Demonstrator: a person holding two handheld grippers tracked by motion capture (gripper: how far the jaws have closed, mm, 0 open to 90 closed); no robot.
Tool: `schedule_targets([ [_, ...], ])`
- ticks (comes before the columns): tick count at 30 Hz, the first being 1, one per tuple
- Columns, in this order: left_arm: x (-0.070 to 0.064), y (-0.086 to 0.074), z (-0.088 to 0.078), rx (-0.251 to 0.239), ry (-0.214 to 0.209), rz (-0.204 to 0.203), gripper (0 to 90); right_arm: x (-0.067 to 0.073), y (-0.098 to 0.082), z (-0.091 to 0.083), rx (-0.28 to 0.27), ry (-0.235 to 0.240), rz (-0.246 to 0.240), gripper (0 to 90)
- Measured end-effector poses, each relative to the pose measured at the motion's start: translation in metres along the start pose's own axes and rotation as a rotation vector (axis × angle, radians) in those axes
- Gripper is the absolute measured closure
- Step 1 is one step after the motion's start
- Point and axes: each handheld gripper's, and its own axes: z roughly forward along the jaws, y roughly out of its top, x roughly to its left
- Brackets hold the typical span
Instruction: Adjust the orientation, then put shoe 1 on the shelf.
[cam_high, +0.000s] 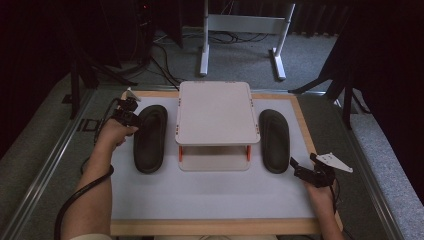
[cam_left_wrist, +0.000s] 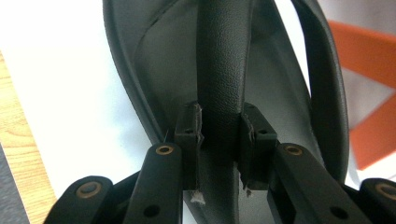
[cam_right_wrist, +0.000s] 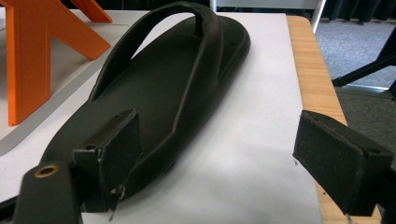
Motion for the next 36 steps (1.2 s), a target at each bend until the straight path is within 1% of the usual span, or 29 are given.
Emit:
schedule_targets([
  [2, 0.000, 0.000, -0.007, -0.006, -0.008, -0.007, 72.3, 0.000, 0.000, -0.001, -0.009, 0.000, 0.003, 12.6],
  [4, 0.000, 0.000, -0.015, -0.010, -0.005, -0.006, 72.3, 0.000, -0.001, -0.001, -0.012, 0.006, -0.005, 11.5],
  [5, -0.001, 0.000, -0.019, -0.010, 0.001, -0.007, 72.3, 0.001, -0.001, 0.000, -0.007, 0.012, -0.016, 11.5],
  [7, -0.001, 0.000, -0.026, -0.010, 0.009, -0.004, 72.3, 0.004, -0.001, 0.001, 0.013, 0.003, -0.044, 11.4],
  [9, -0.002, 0.001, -0.034, -0.016, 0.010, -0.004, 72.3, 0.008, -0.001, 0.002, 0.018, -0.002, -0.078, 11.3],
  [11, -0.003, 0.001, -0.041, -0.026, 0.006, -0.007, 72.3, 0.010, -0.002, 0.002, 0.018, -0.008, -0.099, 11.3],
  [13, -0.005, 0.001, -0.048, -0.030, 0.008, -0.004, 72.3, 0.009, -0.002, 0.002, 0.012, -0.009, -0.097, 11.3],
  [15, -0.007, 0.003, -0.054, -0.032, 0.007, 0.002, 72.3, 0.008, -0.001, 0.001, 0.010, -0.008, -0.078, 11.3],
  [18, -0.009, 0.005, -0.058, -0.037, -0.001, -0.004, 72.3, 0.006, -0.001, 0.001, 0.002, -0.009, -0.061, 11.3],
  [20, -0.012, 0.007, -0.061, -0.039, -0.001, 0.005, 72.3, 0.006, -0.002, 0.001, 0.002, -0.008, -0.065, 11.3],
  [24, -0.015, 0.009, -0.069, -0.056, -0.006, -0.002, 72.4, 0.008, -0.002, 0.002, 0.007, -0.010, -0.080, 11.3],
  [28, -0.017, 0.011, -0.079, -0.069, -0.006, -0.009, 72.4, 0.007, -0.002, 0.001, 0.004, -0.005, -0.075, 11.3],
  [30, -0.019, 0.012, -0.085, -0.073, 0.004, -0.004, 72.4, 0.007, -0.002, 0.001, 0.003, -0.006, -0.070, 11.3],
  [31, -0.020, 0.012, -0.090, -0.077, 0.001, -0.004, 72.5, 0.007, -0.001, 0.001, 0.003, -0.005, -0.068, 11.3],
  [32, -0.020, 0.012, -0.090, -0.077, 0.001, -0.004, 72.4, 0.007, -0.002, 0.001, 0.004, -0.005, -0.069, 11.4],
  [33, -0.023, 0.013, -0.097, -0.088, 0.004, -0.002, 72.4, 0.007, -0.002, 0.001, 0.005, -0.006, -0.072, 11.4],
  [36, -0.029, 0.016, -0.110, -0.103, 0.003, 0.006, 72.4, 0.008, -0.002, 0.001, 0.009, -0.006, -0.075, 11.3],
])
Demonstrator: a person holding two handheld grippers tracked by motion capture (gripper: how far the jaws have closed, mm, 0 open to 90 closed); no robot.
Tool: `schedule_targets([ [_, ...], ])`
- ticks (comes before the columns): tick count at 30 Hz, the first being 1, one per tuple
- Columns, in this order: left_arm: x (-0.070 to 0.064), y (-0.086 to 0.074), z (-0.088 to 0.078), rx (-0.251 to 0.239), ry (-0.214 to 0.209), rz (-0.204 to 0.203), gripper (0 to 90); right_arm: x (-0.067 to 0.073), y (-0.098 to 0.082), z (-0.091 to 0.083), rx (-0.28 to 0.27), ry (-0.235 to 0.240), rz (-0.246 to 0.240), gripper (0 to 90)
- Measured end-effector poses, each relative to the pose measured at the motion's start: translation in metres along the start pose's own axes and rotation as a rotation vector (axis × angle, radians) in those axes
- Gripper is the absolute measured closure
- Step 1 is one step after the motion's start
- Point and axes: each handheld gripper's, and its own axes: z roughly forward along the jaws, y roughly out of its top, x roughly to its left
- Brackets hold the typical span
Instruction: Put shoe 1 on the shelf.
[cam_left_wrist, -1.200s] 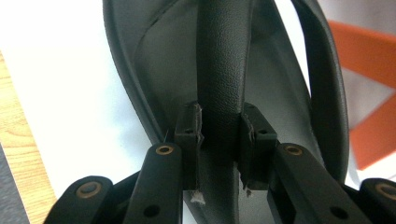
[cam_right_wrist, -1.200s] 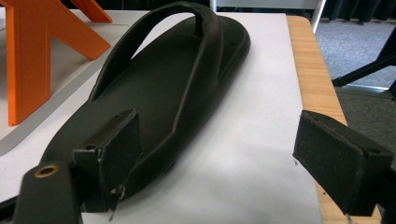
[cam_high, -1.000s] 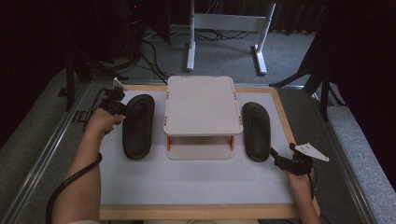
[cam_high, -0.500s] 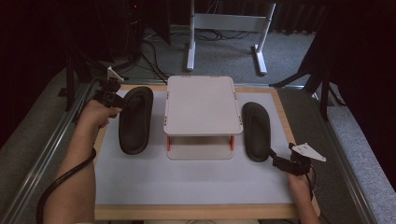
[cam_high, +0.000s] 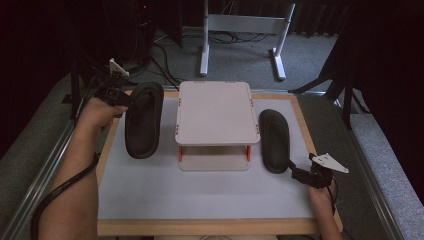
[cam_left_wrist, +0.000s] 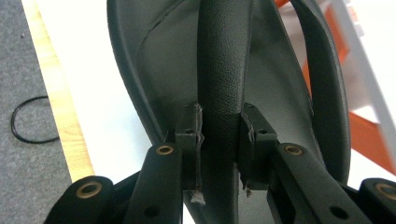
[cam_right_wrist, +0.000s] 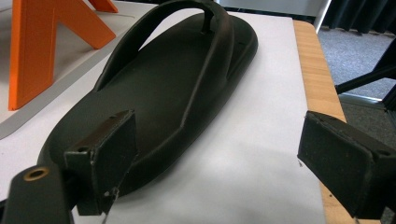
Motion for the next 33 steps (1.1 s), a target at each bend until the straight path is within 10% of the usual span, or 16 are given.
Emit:
schedule_targets([
  [11, -0.031, 0.022, -0.024, -0.052, -0.027, 0.032, 72.4, 0.000, 0.000, 0.001, 0.011, -0.003, -0.003, 11.4],
  [33, -0.118, 0.068, 0.002, -0.066, -0.082, 0.071, 72.3, 0.001, 0.000, 0.001, 0.018, -0.002, -0.009, 11.4],
])
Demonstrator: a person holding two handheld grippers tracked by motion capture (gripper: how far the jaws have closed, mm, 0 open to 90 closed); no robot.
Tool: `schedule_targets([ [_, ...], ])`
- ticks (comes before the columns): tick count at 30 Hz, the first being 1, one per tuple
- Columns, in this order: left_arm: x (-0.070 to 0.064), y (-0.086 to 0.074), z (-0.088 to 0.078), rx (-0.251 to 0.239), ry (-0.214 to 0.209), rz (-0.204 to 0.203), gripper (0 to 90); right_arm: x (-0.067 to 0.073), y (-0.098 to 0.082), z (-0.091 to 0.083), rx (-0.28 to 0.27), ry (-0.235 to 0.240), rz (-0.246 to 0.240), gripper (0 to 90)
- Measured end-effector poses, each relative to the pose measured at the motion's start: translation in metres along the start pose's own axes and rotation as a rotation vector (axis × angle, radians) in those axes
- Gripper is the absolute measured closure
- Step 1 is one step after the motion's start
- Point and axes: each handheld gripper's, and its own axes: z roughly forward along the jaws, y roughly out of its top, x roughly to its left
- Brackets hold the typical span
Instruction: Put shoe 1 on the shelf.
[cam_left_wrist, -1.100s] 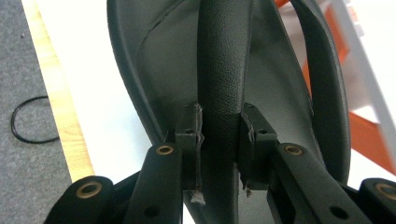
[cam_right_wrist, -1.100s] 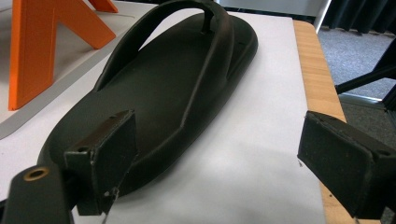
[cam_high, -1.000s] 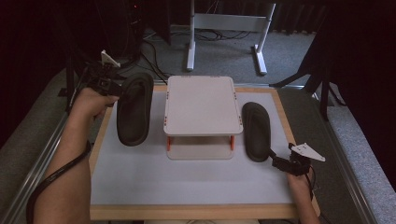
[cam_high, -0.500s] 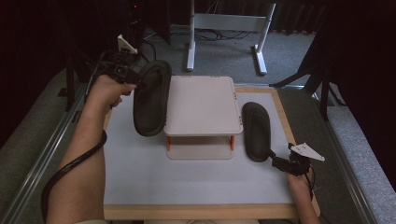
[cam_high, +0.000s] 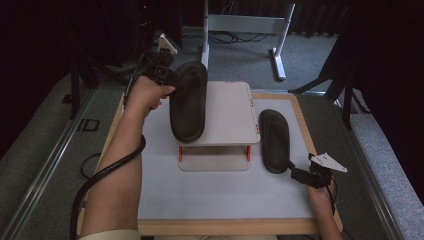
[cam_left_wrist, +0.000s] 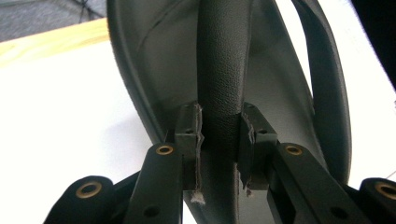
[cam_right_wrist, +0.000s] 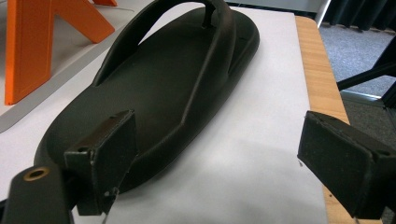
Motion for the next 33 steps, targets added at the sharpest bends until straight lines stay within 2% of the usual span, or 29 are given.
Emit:
schedule_targets([
  [2, -0.007, 0.003, 0.004, 0.005, -0.009, 0.008, 72.3, 0.000, 0.000, 0.000, -0.002, 0.000, 0.000, 11.4],
  [5, -0.014, 0.006, 0.012, 0.005, -0.010, -0.005, 72.3, -0.001, 0.000, 0.000, -0.005, 0.002, 0.003, 11.4],
  [9, -0.013, 0.004, 0.021, 0.008, 0.000, -0.044, 72.3, 0.000, 0.000, 0.000, -0.003, 0.002, -0.001, 11.4],
  [11, -0.012, 0.002, 0.025, 0.009, 0.002, -0.049, 72.1, 0.000, 0.000, 0.000, -0.001, 0.001, 0.000, 11.4],
  [13, -0.012, 0.001, 0.029, 0.007, -0.006, -0.067, 72.1, 0.000, 0.000, 0.000, 0.000, 0.000, 0.000, 11.4],
  [17, -0.015, 0.000, 0.037, 0.034, 0.019, -0.060, 72.1, 0.000, 0.000, 0.000, 0.000, -0.002, -0.002, 11.4],
  [20, -0.015, 0.000, 0.042, 0.041, 0.017, -0.069, 71.9, 0.000, 0.000, 0.000, -0.001, -0.001, -0.001, 11.4],
  [26, -0.019, 0.001, 0.046, 0.039, 0.017, -0.049, 70.4, 0.000, 0.000, 0.000, -0.002, -0.001, -0.003, 11.4],
  [27, -0.018, 0.000, 0.045, 0.039, 0.000, -0.034, 66.6, 0.000, 0.000, 0.000, -0.002, 0.002, 0.000, 11.4],
  [28, -0.018, 0.000, 0.045, 0.039, 0.000, -0.034, 64.9, 0.000, 0.000, 0.000, -0.002, 0.002, 0.000, 11.4],
  [33, -0.017, -0.002, 0.040, 0.021, -0.016, 0.003, 61.1, 0.000, 0.000, 0.000, -0.001, 0.001, -0.003, 11.4],
])
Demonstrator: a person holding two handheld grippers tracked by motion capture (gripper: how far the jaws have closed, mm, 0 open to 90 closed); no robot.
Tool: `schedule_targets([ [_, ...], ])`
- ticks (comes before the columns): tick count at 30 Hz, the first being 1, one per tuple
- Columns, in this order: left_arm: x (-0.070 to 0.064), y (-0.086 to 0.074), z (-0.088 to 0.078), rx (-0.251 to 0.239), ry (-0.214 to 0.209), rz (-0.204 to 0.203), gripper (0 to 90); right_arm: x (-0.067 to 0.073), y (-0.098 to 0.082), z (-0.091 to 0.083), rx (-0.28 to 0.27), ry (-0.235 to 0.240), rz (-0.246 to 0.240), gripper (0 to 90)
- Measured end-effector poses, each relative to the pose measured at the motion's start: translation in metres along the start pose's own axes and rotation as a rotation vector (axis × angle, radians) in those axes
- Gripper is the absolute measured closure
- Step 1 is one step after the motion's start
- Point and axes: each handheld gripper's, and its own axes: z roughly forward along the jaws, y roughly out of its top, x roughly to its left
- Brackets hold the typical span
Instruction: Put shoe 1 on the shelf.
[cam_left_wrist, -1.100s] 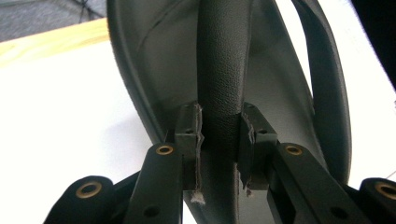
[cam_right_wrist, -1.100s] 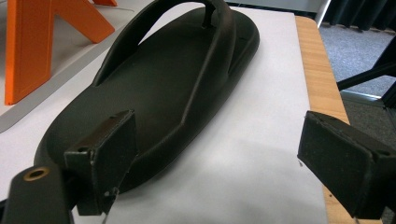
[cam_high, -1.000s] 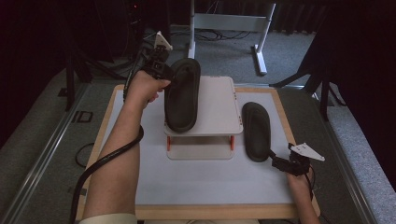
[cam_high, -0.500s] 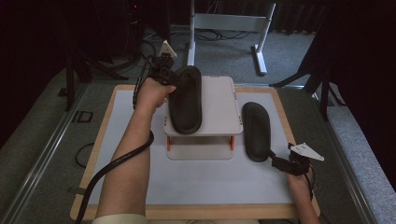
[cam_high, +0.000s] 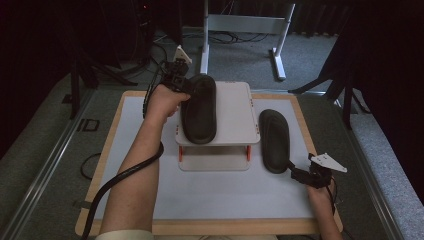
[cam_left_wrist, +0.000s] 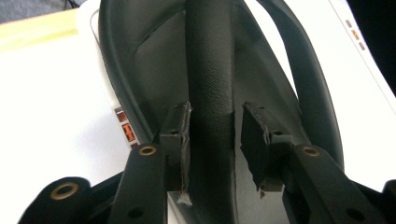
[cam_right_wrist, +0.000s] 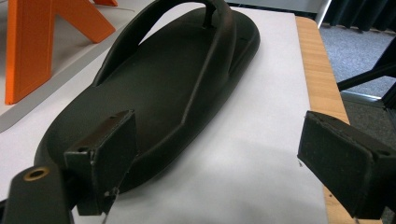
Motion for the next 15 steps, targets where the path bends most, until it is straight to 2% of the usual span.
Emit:
schedule_targets([
  [4, -0.001, -0.002, -0.008, -0.023, -0.012, 0.023, 59.8, 0.000, 0.000, 0.000, 0.002, 0.000, 0.000, 11.4],
  [5, -0.001, -0.002, -0.009, -0.029, -0.014, 0.025, 56.7, 0.000, 0.000, 0.000, 0.002, 0.000, -0.001, 11.4],
  [7, -0.002, -0.004, -0.013, -0.042, -0.007, 0.039, 56.5, 0.000, 0.000, 0.000, 0.002, 0.000, 0.000, 11.3],
  [9, -0.001, -0.006, -0.017, -0.058, -0.015, 0.049, 57.1, 0.000, 0.000, 0.000, 0.002, 0.001, 0.000, 11.4],
  [11, 0.001, -0.009, -0.022, -0.082, -0.011, 0.062, 61.9, 0.000, 0.000, 0.000, 0.004, 0.002, 0.000, 11.4],
  [14, 0.003, -0.014, -0.030, -0.084, -0.009, 0.103, 61.8, 0.000, 0.000, 0.000, 0.003, 0.002, -0.003, 11.4],
  [15, 0.003, -0.014, -0.030, -0.084, -0.009, 0.103, 61.8, 0.000, 0.000, 0.000, 0.003, 0.002, -0.003, 11.4],
])
